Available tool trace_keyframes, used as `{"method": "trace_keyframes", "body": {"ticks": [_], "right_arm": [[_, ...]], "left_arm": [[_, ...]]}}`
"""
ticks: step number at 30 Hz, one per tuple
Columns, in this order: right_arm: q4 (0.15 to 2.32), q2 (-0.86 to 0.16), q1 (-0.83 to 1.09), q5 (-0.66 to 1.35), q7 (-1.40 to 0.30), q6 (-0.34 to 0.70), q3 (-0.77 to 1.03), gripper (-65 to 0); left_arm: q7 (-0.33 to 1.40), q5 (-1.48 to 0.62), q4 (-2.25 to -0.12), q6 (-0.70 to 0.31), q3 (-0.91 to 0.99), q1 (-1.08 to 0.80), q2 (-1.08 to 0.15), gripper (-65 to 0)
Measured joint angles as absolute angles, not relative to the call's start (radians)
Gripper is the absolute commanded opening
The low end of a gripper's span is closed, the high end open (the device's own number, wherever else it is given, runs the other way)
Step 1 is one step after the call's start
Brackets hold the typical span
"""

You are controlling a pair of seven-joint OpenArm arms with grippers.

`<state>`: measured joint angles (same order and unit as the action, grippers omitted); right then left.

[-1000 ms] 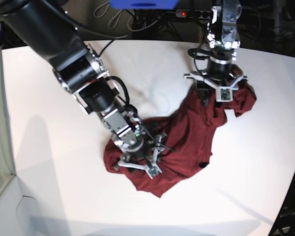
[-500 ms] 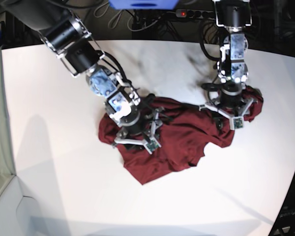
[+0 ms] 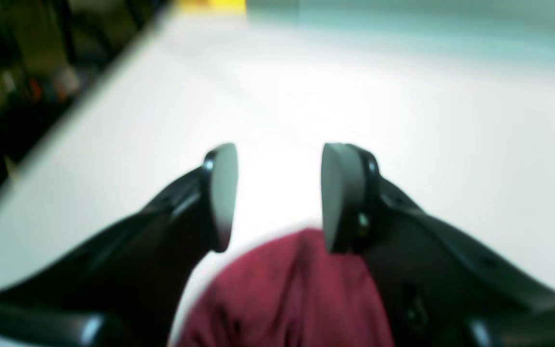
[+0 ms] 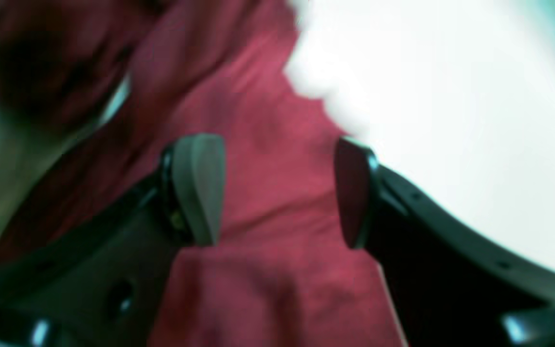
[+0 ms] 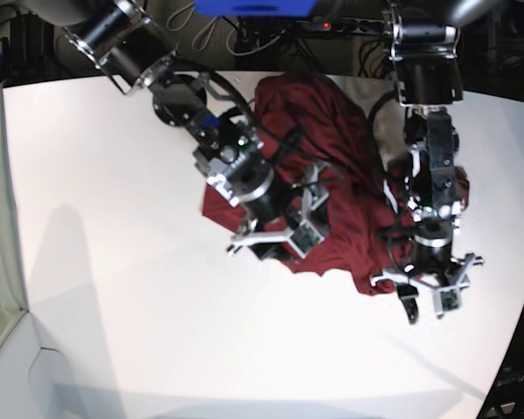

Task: Layout the t-shirt on the table in an organized manner, then fold the t-shirt properly
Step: 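Pull the shirt together with both grippers and release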

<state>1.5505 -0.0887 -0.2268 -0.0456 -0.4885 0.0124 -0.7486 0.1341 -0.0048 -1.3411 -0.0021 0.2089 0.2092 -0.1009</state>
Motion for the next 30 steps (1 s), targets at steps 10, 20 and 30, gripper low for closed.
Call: {"method": "trace_keyframes", "body": {"ticks": [10, 20, 30], "right_arm": [[1.342, -0.093, -0.338, -0.046, -0.486, 0.010, -0.657, -27.8], [1.100, -0.025, -0.371, -0.042, -0.409, 0.011, -0.661, -27.9], [1.039, -0.005, -0.365, -0.041, -0.377, 0.011, -0.662, -32.5]], "left_arm": [[0.145, -0.008, -1.535, 0.004, 0.211, -0.055, -0.103, -37.4], [0.138, -0.009, -1.556, 0.005, 0.213, -0.216, -0.099, -37.4], [0.137, -0.009, -1.571, 0.004, 0.213, -0.253, -0.099, -37.4]]}}
